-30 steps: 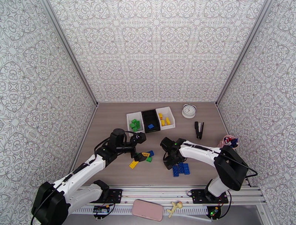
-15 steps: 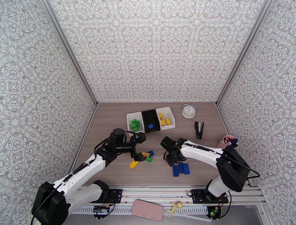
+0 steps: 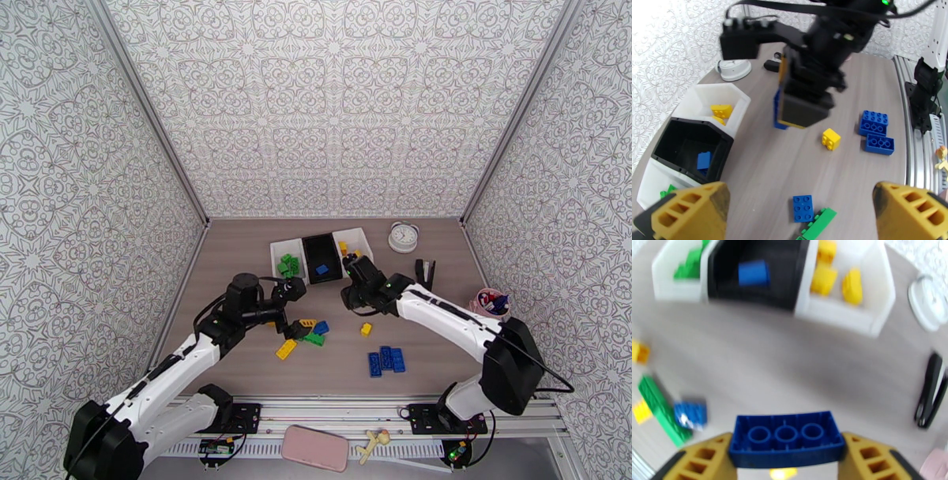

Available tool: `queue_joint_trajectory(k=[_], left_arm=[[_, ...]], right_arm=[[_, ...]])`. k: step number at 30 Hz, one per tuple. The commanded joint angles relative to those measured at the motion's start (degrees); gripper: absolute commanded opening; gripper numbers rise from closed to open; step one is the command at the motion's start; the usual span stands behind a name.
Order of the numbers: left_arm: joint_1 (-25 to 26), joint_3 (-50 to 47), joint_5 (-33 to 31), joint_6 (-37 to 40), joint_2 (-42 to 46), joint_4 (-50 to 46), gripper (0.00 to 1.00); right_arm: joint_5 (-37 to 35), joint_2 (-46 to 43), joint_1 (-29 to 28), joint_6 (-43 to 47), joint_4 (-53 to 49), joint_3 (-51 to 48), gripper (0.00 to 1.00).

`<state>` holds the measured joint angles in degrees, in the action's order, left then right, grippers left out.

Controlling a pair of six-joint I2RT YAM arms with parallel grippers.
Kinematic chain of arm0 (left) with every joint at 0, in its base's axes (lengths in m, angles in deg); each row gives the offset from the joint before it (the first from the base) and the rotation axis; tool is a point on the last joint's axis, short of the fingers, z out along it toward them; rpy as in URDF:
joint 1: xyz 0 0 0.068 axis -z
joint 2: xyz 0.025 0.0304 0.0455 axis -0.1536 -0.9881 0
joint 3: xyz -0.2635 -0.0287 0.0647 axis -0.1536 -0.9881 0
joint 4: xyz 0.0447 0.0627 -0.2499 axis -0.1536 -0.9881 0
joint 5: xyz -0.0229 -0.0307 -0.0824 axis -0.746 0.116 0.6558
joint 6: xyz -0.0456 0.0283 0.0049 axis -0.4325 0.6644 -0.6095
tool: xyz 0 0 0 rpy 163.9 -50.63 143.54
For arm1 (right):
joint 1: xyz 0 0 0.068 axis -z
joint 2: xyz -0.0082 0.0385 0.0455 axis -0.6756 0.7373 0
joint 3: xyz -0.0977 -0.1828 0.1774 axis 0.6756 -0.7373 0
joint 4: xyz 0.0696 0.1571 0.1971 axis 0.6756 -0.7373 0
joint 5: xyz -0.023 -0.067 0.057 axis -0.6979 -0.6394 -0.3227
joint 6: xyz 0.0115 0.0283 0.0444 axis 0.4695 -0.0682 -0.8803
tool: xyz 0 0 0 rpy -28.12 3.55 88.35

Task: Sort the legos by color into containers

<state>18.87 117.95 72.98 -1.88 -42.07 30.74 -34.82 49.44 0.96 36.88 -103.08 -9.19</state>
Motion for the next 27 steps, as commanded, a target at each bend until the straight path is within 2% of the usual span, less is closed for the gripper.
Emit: queue_joint_trajectory(k=[1, 5, 7, 12, 18, 20, 22, 27], left_arm=[[1.4, -1.9, -5.8, -2.3, 3.6, -0.1, 1.00], [2.6, -4.7, -8.9, -3.7, 7.7, 0.4, 1.00], [2.9, -5.6, -10.8, -4.9, 8.9, 1.0, 1.00], [3.0, -6.2, -13.2, -6.3, 8.7, 1.5, 1.00], [3.0, -6.4, -14.3, -4.8, 8.1, 1.7, 1.00], [3.0, -6.5, -14.6, -5.1, 8.0, 2.0, 1.00], [3.2, -6.5, -14.9, -5.6, 8.2, 2.2, 1.00], [4.1, -7.5, -14.8, -4.8, 9.5, 2.3, 1.00]], right_arm=[[-0.3, 5.5, 0.5, 3.8, 7.8, 6.1, 0.56], [2.7, 11.9, 2.0, 6.2, 12.2, 11.9, 0.56], [1.4, 16.2, 2.5, 7.6, 13.4, 15.2, 0.56], [-0.8, 25.3, 3.3, 7.8, 14.5, 23.0, 0.56], [1.3, 32.5, 3.8, 7.6, 13.5, 30.3, 0.57], [2.8, 33.4, 3.9, 7.7, 12.4, 32.3, 0.60], [3.4, 33.2, 3.9, 7.4, 11.8, 32.8, 0.68], [2.7, 28.2, 4.0, 7.3, 12.5, 28.3, 0.87]])
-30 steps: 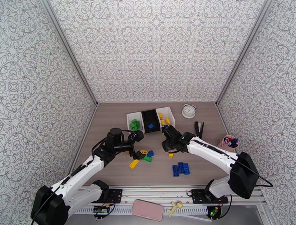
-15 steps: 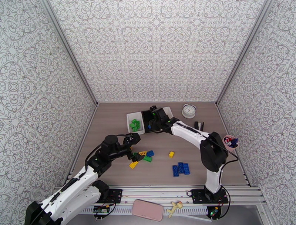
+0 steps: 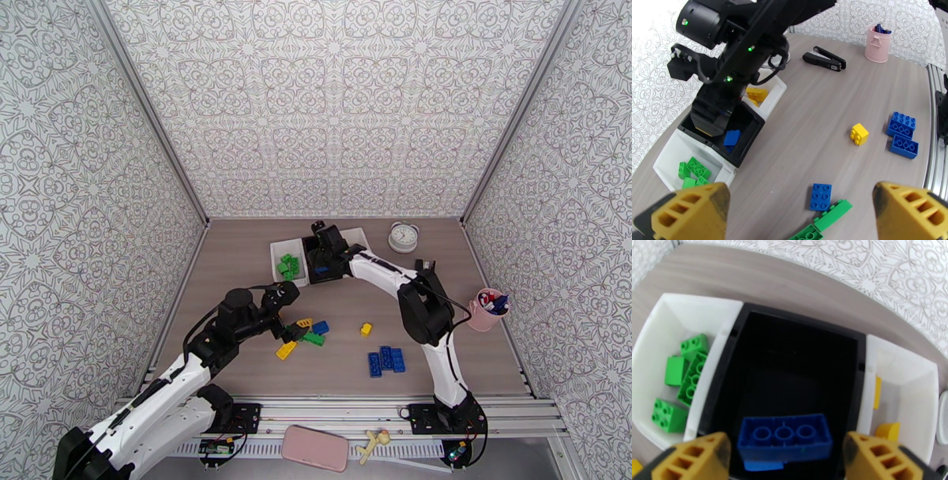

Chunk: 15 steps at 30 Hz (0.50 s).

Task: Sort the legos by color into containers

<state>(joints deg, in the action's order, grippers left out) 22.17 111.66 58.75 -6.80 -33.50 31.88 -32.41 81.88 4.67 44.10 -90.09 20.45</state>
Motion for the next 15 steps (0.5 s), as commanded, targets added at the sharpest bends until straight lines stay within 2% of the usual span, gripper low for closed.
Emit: queue_joint_trajectory(k=[1, 7, 10, 15], left_arm=[[0.9, -1.3, -0.3, 0.3, 0.9, 1.4, 1.00], [1.0, -1.4, 3.7, 1.4, -0.4, 2.5, 1.00], [1.1, -1.4, 7.9, 2.2, -2.2, 1.8, 1.00], [2.1, -0.7, 11.3, 4.1, -4.1, 0.6, 1.00]], right_arm=[[0.0, -5.9, 0.3, -0.1, 0.0, -3.2, 0.89], [-2.9, -17.7, 0.4, -4.1, 0.7, -17.0, 0.93], [-4.6, -23.8, 0.4, -8.2, -2.6, -23.2, 0.93], [-6.9, -33.8, 0.1, -16.3, -7.9, -34.7, 0.92]])
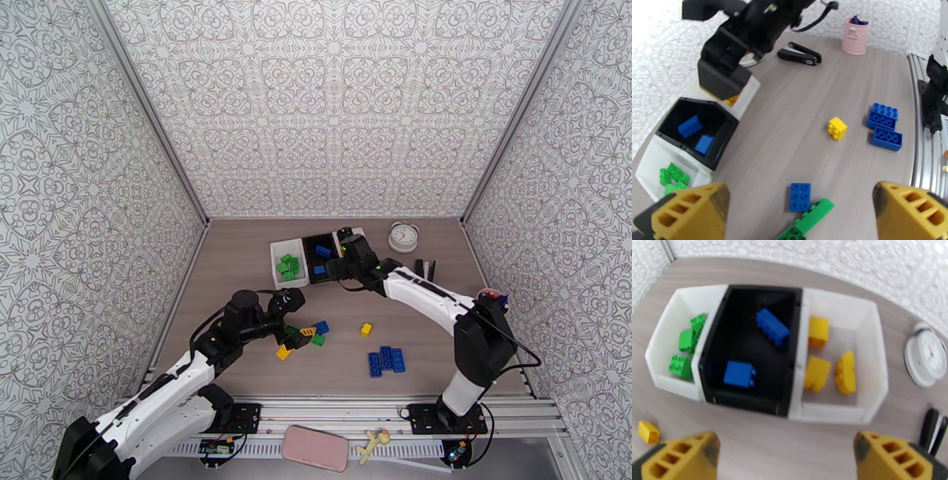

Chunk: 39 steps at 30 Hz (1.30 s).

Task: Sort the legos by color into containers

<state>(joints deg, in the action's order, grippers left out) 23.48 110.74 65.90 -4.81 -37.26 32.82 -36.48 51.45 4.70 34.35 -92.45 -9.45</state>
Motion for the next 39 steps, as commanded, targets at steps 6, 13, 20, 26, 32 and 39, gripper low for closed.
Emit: queue_joint_trajectory(k=[6, 13, 20, 26, 32, 39], left_arm=[[1.6, -0.8, 6.3, 5.9, -0.7, 0.1, 1.00], [1.6, -1.7, 7.3, 7.8, -1.7, 1.1, 1.00], [1.1, -1.9, 8.5, 8.2, -2.0, 0.7, 1.00], [0.7, -1.6, 9.5, 8.0, -2.5, 0.2, 1.00], [-0.2, -1.5, 10.4, 8.6, -2.3, -0.6, 1.00], [-1.2, -1.3, 11.4, 8.7, -2.4, -1.2, 1.00]], right_arm=[[-3.4, -13.3, -3.4, -16.7, -15.2, -14.4, 0.90], [1.7, -19.1, -8.2, -27.9, -21.0, -23.8, 0.87], [7.1, -21.7, -9.6, -32.2, -22.5, -28.6, 0.73], [10.3, -19.7, -9.6, -33.8, -19.3, -29.9, 0.63], [10.2, -17.2, -9.6, -35.0, -16.9, -30.7, 0.62], [7.9, -15.0, -6.5, -30.6, -12.0, -30.8, 0.62]])
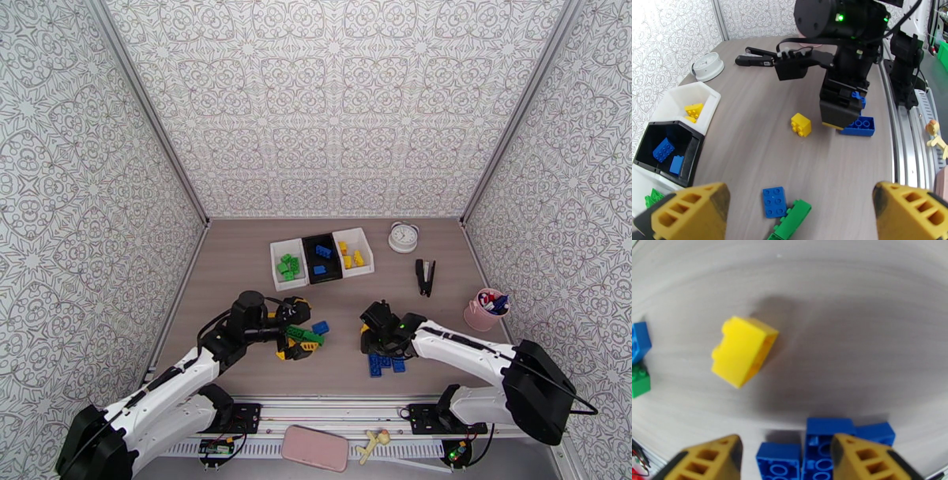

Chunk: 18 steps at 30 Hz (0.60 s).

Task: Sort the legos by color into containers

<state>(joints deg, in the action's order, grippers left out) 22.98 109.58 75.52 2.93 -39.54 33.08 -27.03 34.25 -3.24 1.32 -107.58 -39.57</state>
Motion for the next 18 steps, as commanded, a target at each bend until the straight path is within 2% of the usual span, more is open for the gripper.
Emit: queue_joint_trajectory(k=[1, 8, 14, 18], left_arm=[[-1.0, 0.0, 2.1, 1.3, -0.2, -1.6, 1.00], [-1.5, 0.1, 2.7, 0.7, -0.3, -1.2, 1.00], [-2.1, 0.1, 2.6, 1.0, -0.3, -1.3, 1.00], [-2.9, 0.0, 4.1, 0.4, -0.9, -0.4, 1.00]], right_arm=[[-2.6, 3.0, 2.3, 4.0, 3.2, 0.1, 0.62], [-6.6, 4.4, 4.7, 10.8, 0.3, 7.2, 0.61], [-9.2, 0.0, 4.7, 6.5, -3.3, 4.2, 0.61], [-8.3, 0.5, 5.1, 4.9, -6.1, 3.0, 0.62]])
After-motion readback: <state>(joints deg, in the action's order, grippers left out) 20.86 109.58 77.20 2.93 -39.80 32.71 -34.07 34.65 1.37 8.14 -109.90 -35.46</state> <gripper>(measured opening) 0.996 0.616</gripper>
